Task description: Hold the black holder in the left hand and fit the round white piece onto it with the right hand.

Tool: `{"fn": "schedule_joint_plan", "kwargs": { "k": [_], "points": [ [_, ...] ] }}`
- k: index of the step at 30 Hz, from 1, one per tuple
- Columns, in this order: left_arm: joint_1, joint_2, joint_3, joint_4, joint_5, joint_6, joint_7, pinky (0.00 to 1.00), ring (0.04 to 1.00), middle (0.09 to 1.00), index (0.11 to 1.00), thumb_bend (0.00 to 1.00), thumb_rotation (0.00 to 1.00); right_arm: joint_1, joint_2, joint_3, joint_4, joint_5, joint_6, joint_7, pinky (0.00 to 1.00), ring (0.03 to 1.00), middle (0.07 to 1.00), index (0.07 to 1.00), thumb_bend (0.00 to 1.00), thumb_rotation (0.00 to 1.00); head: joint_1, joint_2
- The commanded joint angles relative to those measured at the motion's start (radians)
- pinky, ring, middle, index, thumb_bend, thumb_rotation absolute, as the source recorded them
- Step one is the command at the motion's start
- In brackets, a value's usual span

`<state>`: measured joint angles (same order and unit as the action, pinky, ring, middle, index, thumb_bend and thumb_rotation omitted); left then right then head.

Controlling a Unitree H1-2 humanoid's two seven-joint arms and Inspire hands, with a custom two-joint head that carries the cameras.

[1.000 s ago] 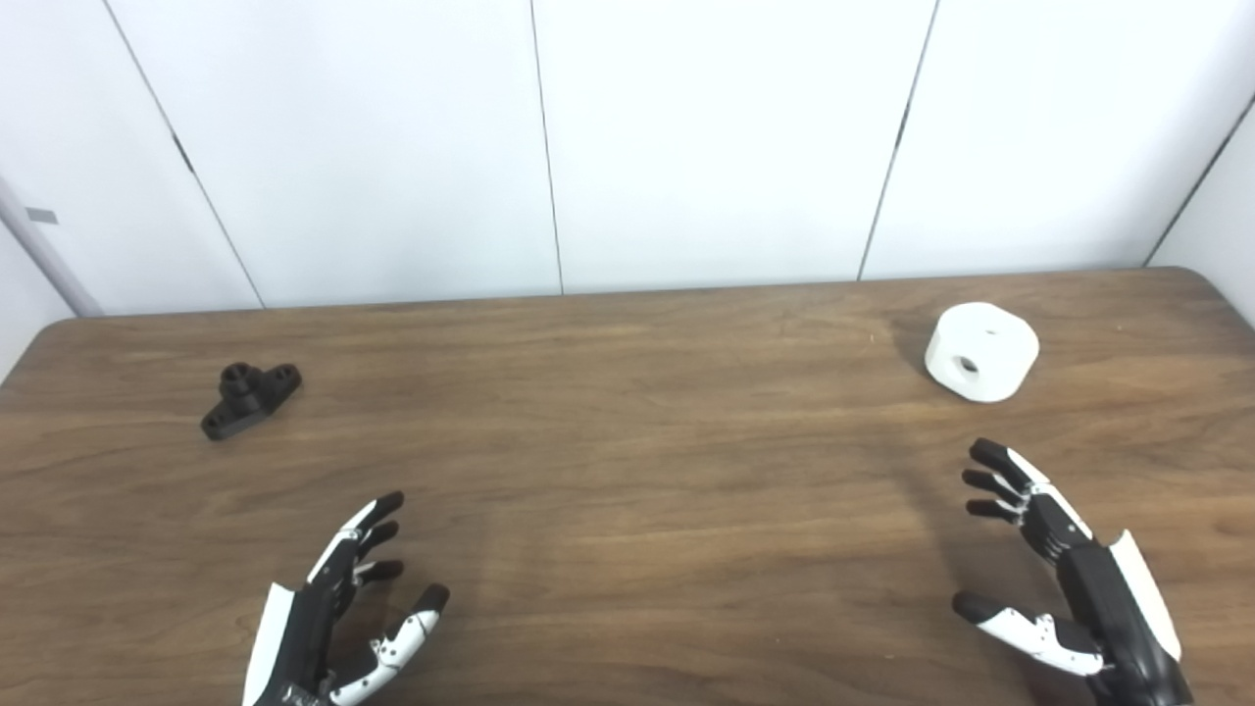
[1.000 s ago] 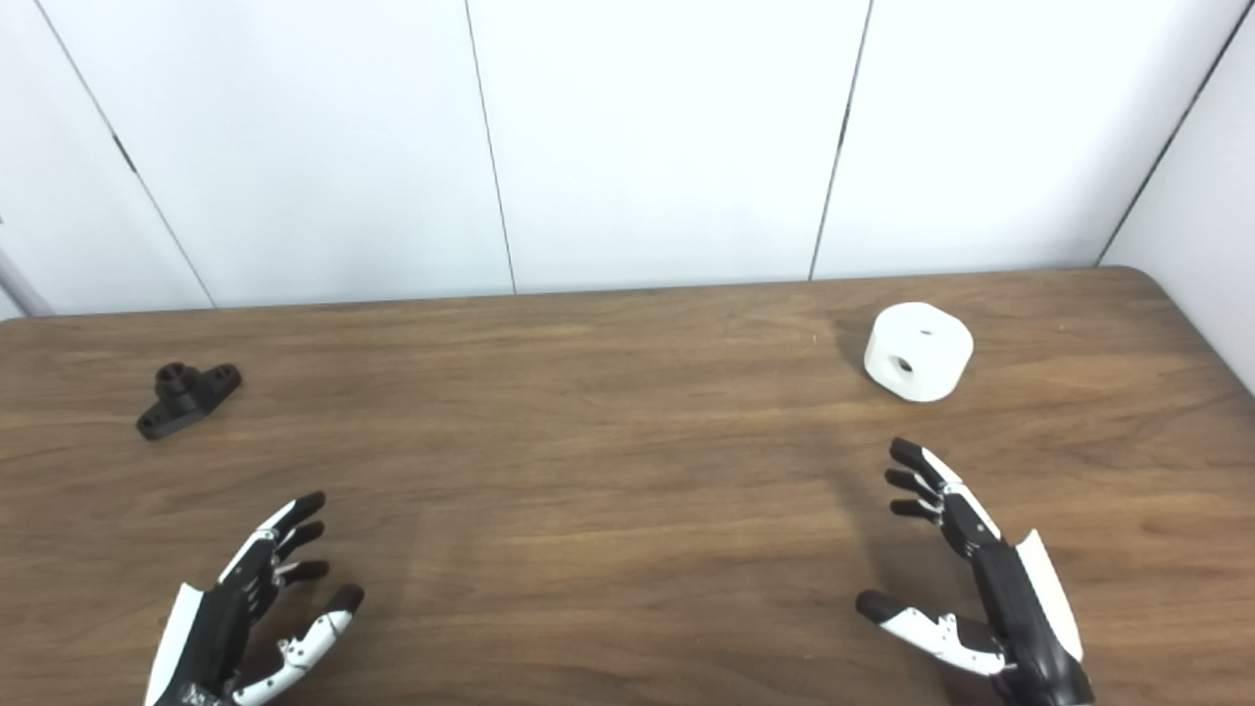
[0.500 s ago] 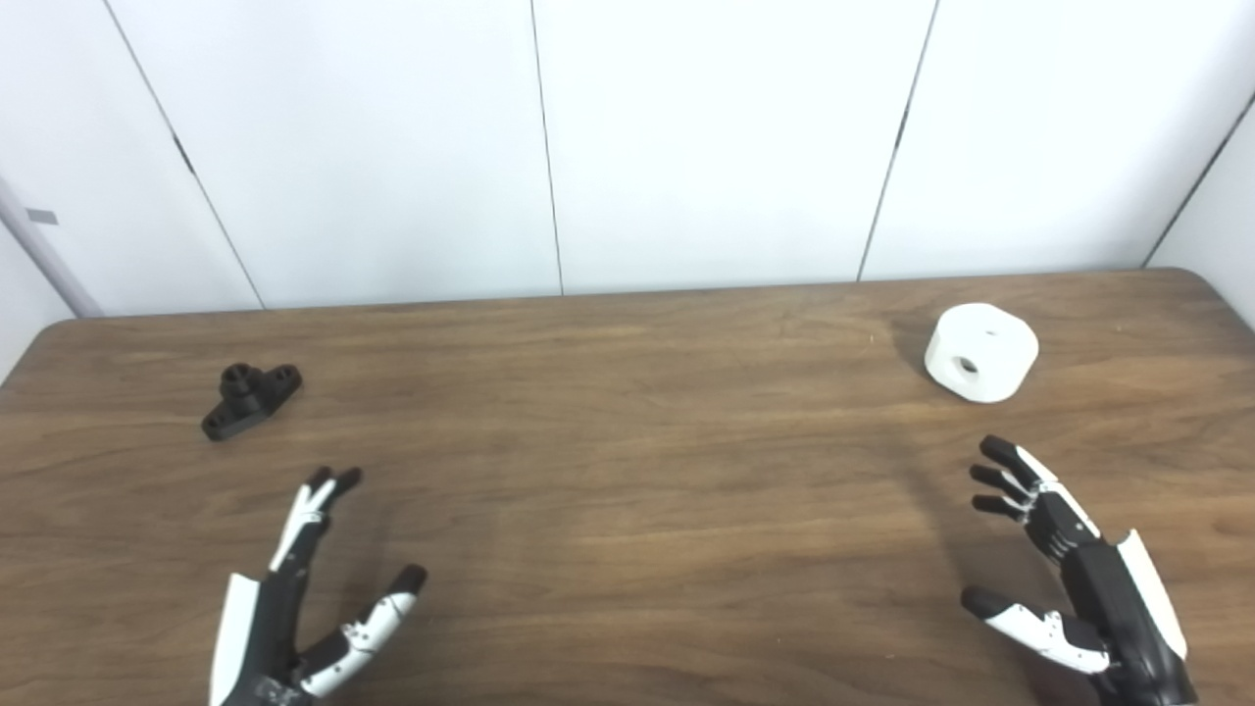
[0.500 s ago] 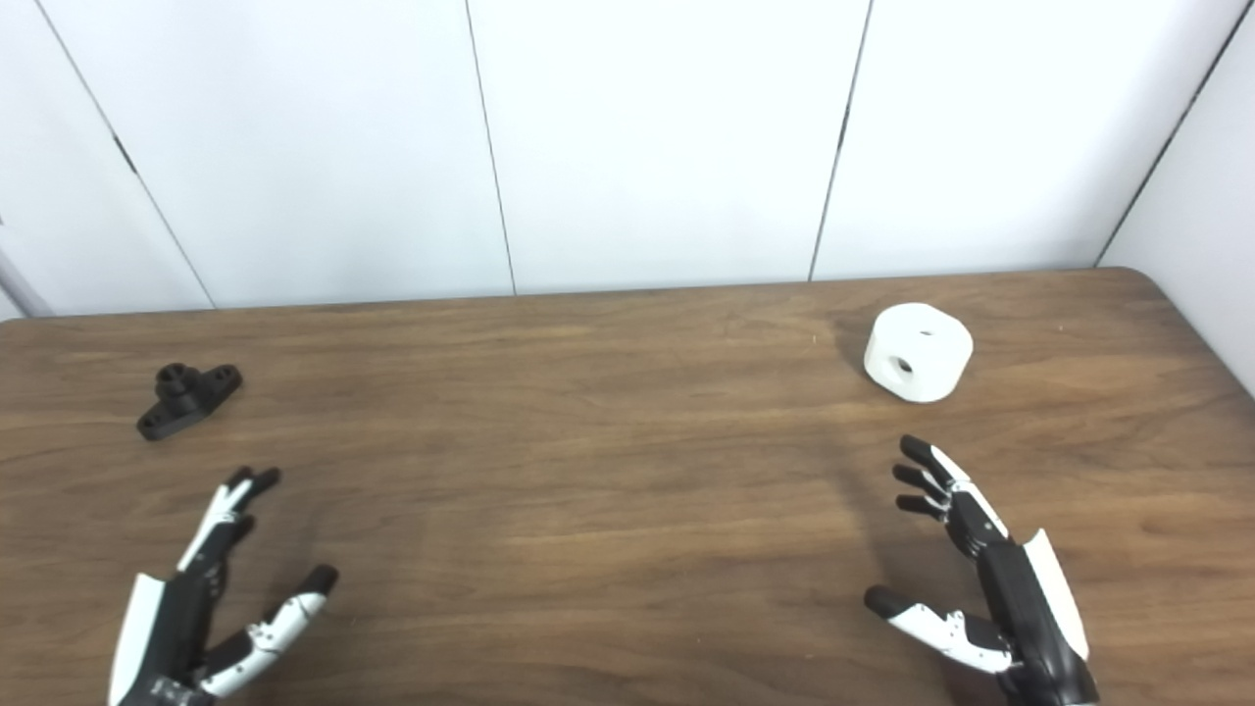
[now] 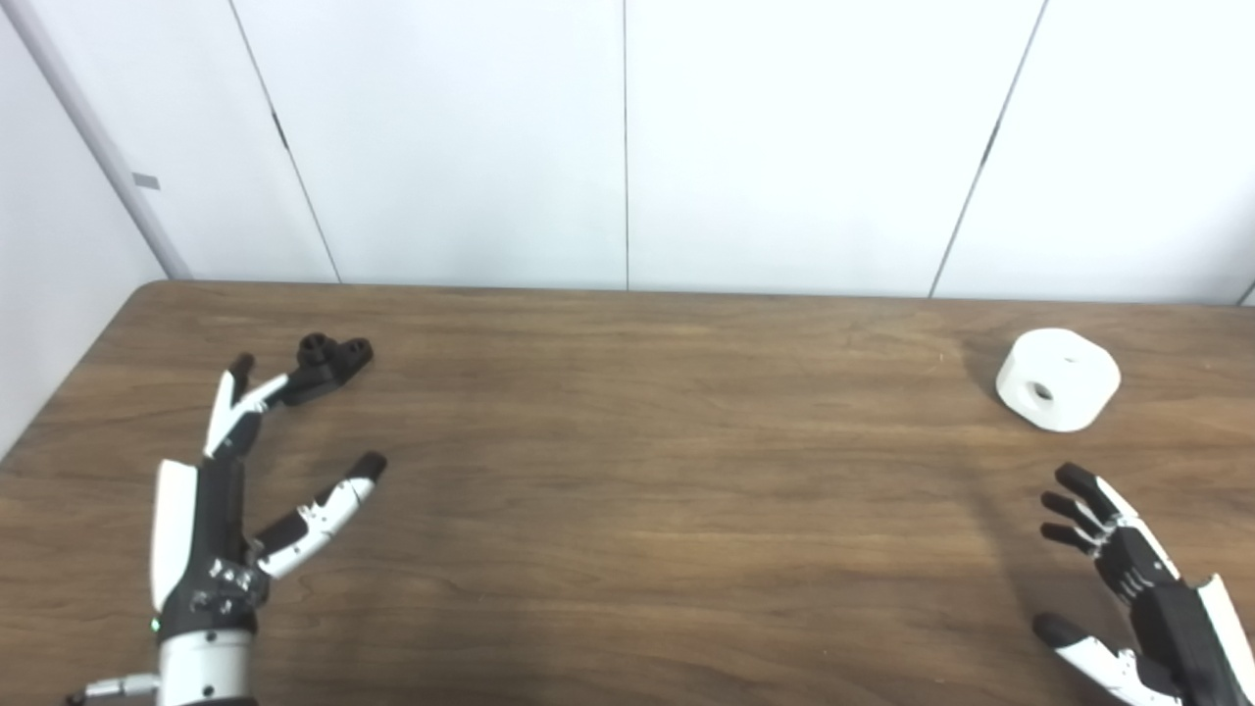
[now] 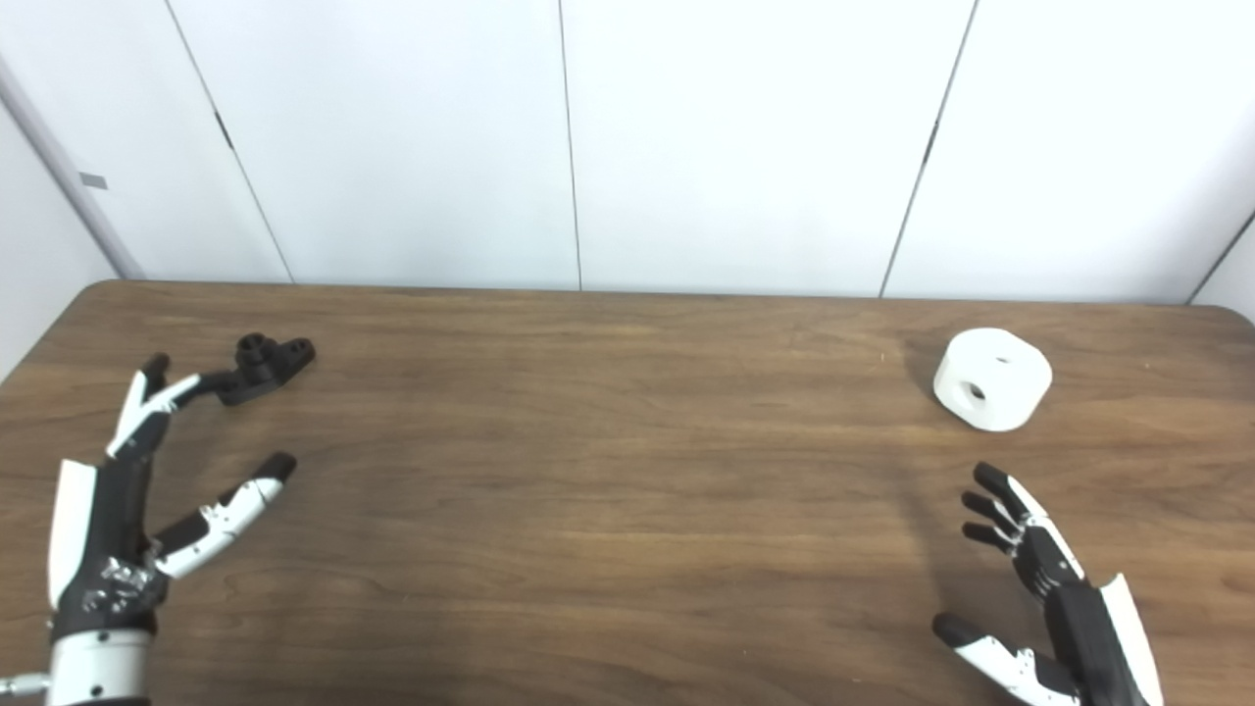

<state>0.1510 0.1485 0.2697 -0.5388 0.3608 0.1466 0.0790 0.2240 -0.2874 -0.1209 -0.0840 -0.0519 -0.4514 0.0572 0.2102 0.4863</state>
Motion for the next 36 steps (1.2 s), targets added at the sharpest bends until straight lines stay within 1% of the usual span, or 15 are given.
{"fn": "schedule_joint_plan", "kwargs": {
  "k": [1, 3, 5, 7, 10, 12, 14, 18, 20, 22, 25, 29, 33, 34, 36],
  "points": [
    [-0.03, 0.04, 0.032, -0.051, 0.02, 0.018, 0.012, 1.0, 1.0, 1.0, 0.811, 0.71, 0.25, -0.005, 0.015, 0.011, 0.12, 0.011, -0.017, -0.004, 0.79, 0.868, 0.922, 0.917, 0.65, 0.61, 0.014, 0.005],
    [-0.046, 0.068, 0.047, -0.062, 0.018, 0.061, -0.014, 1.0, 1.0, 1.0, 0.818, 0.71, 0.26, -0.007, 0.012, 0.011, 0.124, 0.015, -0.016, -0.003, 0.79, 0.869, 0.921, 0.917, 0.62, 0.6, 0.026, 0.005],
    [-0.061, 0.1, 0.054, -0.063, 0.018, 0.097, -0.036, 1.0, 1.0, 1.0, 0.803, 0.73, 0.28, -0.01, 0.009, 0.01, 0.129, 0.017, -0.018, -0.002, 0.8, 0.871, 0.92, 0.92, 0.6, 0.58, 0.038, 0.005],
    [-0.079, 0.128, 0.061, -0.049, 0.008, 0.117, -0.046, 1.0, 1.0, 1.0, 0.776, 0.77, 0.28, -0.013, 0.007, 0.009, 0.134, 0.025, -0.018, 0.003, 0.81, 0.88, 0.926, 0.925, 0.6, 0.59, 0.052, 0.003],
    [-0.107, 0.16, 0.066, -0.033, 0.009, 0.149, -0.056, 1.0, 1.0, 1.0, 0.76, 0.81, 0.29, -0.019, 0.003, 0.008, 0.14, 0.031, -0.017, 0.008, 0.82, 0.886, 0.929, 0.928, 0.6, 0.6, 0.073, 0.004],
    [-0.128, 0.178, 0.065, -0.026, 0.009, 0.167, -0.064, 1.0, 1.0, 1.0, 0.758, 0.81, 0.28, -0.023, 0.0, 0.006, 0.147, 0.033, -0.017, 0.008, 0.81, 0.881, 0.927, 0.927, 0.6, 0.61, 0.089, 0.005],
    [-0.147, 0.197, 0.059, -0.026, 0.018, 0.203, -0.079, 1.0, 1.0, 1.0, 0.763, 0.83, 0.27, -0.027, -0.002, 0.005, 0.153, 0.05, -0.017, 0.017, 0.82, 0.887, 0.932, 0.933, 0.61, 0.61, 0.107, 0.004],
    [-0.19, 0.231, 0.042, -0.029, 0.05, 0.299, -0.121, 1.0, 1.0, 1.0, 0.772, 0.88, 0.28, -0.036, -0.007, 0.0, 0.166, 0.069, -0.018, 0.032, 0.82, 0.899, 0.95, 0.945, 0.61, 0.63, 0.152, -0.003],
    [-0.207, 0.235, 0.041, -0.025, 0.07, 0.32, -0.145, 1.0, 1.0, 1.0, 0.772, 0.9, 0.27, -0.039, -0.009, -0.005, 0.176, 0.069, -0.018, 0.031, 0.83, 0.902, 0.951, 0.946, 0.63, 0.65, 0.175, -0.007],
    [-0.223, 0.23, 0.046, -0.013, 0.085, 0.323, -0.166, 1.0, 1.0, 1.0, 0.773, 0.9, 0.24, -0.042, -0.01, -0.01, 0.183, 0.067, -0.018, 0.028, 0.83, 0.9, 0.945, 0.938, 0.65, 0.68, 0.205, -0.011],
    [-0.238, 0.227, 0.05, 0.005, 0.108, 0.323, -0.191, 1.0, 1.0, 1.0, 0.772, 0.91, 0.25, -0.045, -0.013, -0.016, 0.19, 0.067, -0.018, 0.032, 0.84, 0.903, 0.943, 0.941, 0.64, 0.7, 0.237, -0.014],
    [-0.246, 0.215, 0.052, 0.023, 0.131, 0.323, -0.206, 0.98, 1.0, 1.0, 0.772, 0.91, 0.25, -0.048, -0.02, -0.023, 0.203, 0.078, -0.018, 0.039, 0.86, 0.912, 0.948, 0.948, 0.62, 0.7, 0.28, -0.019],
    [-0.258, 0.195, 0.059, 0.043, 0.161, 0.323, -0.233, 0.98, 1.0, 1.0, 0.783, 0.92, 0.26, -0.049, -0.025, -0.028, 0.207, 0.08, -0.017, 0.041, 0.87, 0.914, 0.947, 0.949, 0.63, 0.71, 0.304, -0.021],
    [-0.262, 0.192, 0.06, 0.049, 0.176, 0.323, -0.242, 0.98, 1.0, 1.0, 0.785, 0.93, 0.26, -0.049, -0.027, -0.03, 0.21, 0.08, -0.017, 0.043, 0.87, 0.914, 0.947, 0.952, 0.6, 0.71, 0.315, -0.022],
    [-0.269, 0.185, 0.065, 0.061, 0.201, 0.323, -0.261, 0.96, 1.0, 1.0, 0.789, 0.93, 0.27, -0.052, -0.031, -0.031, 0.216, 0.086, -0.018, 0.052, 0.88, 0.916, 0.95, 0.959, 0.59, 0.71, 0.321, -0.023]
  ]
}}
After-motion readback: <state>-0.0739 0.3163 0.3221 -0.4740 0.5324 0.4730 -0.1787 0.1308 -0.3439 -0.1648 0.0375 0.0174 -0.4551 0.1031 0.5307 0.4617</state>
